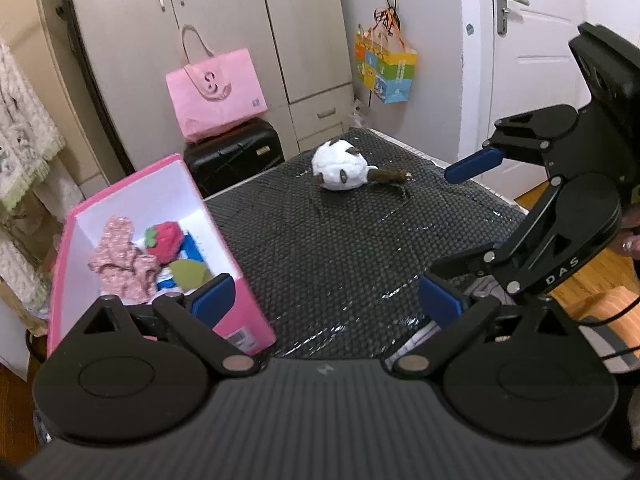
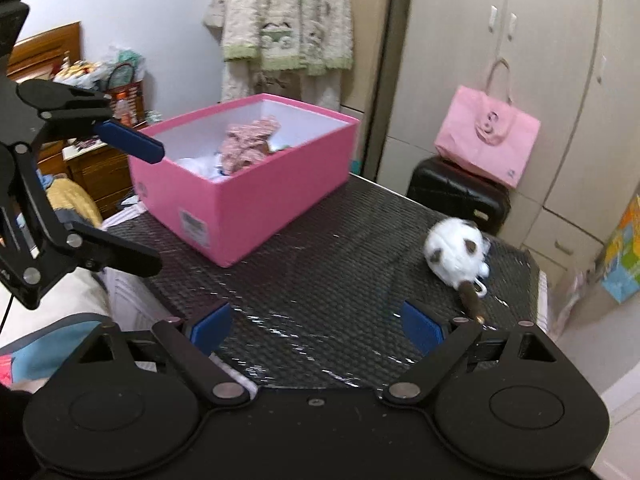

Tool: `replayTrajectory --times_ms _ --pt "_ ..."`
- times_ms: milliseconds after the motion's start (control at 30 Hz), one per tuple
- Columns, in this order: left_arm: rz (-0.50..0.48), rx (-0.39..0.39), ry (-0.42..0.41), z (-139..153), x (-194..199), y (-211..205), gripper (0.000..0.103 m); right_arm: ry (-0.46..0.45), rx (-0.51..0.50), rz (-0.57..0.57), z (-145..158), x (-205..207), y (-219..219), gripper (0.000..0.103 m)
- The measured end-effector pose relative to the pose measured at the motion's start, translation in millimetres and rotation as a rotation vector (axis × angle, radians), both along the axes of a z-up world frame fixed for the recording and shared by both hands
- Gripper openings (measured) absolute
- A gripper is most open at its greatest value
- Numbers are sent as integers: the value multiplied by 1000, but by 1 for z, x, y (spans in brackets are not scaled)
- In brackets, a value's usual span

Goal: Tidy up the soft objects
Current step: 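Move both tools back over the table toward the panda plush, then close the left tool on the panda plush body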

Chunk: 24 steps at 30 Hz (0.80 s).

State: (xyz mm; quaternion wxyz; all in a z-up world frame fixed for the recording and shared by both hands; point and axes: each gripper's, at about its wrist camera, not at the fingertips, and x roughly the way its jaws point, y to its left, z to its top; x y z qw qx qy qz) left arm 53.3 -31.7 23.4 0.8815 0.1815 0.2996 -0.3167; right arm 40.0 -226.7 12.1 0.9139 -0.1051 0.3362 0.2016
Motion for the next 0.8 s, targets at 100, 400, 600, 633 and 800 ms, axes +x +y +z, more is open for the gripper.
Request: replayTrajectory --times_ms 100,400,600,633,800 --pt "-4 -13 35 -2 15 -16 100 -3 25 -33 -9 12 -19 94" --pt "3 -168 -22 8 47 -43 99 -111 134 -52 -32 41 -62 96" --pt "23 -273 65 -11 86 -58 99 -173 102 -41 -46 70 -73 96" --pt "27 -289 83 -16 93 -62 99 -178 105 -39 -49 75 -76 96" --pt "69 -313 110 -43 121 -86 96 -128 210 -121 -70 110 -95 96"
